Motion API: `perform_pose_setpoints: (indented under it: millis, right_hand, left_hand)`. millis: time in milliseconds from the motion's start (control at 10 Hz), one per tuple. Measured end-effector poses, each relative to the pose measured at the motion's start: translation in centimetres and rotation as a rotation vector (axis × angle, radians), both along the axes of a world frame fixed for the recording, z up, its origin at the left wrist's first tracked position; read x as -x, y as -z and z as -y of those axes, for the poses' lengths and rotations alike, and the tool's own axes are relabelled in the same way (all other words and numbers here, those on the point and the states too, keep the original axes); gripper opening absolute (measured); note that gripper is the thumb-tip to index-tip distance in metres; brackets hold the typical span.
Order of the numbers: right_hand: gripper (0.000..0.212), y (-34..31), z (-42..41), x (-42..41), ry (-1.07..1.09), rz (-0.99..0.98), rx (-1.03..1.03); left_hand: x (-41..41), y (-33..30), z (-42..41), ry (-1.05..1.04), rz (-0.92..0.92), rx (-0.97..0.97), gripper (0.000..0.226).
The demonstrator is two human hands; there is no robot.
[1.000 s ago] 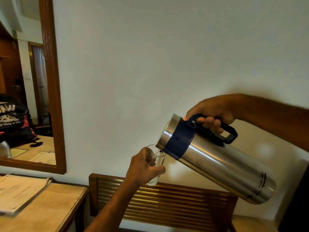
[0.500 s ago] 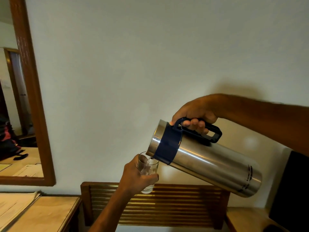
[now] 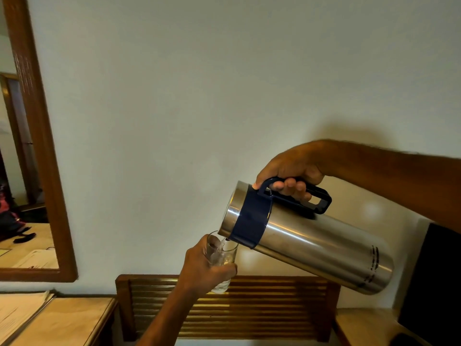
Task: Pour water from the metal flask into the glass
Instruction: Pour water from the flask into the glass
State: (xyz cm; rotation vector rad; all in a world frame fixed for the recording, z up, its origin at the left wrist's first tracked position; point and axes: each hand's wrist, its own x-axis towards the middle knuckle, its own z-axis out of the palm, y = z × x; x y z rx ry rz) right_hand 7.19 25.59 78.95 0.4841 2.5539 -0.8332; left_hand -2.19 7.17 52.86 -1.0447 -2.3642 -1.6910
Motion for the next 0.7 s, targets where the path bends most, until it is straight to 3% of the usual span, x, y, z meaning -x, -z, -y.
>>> perform_pose_setpoints:
  millis: [700]
  right_hand:
    - [0.044, 1.2, -0.1, -0.5, 0.053, -0.037, 0.063]
  left_hand:
    - [-0.7, 0.3, -0.6, 0.006, -0.007, 0.004, 0.062]
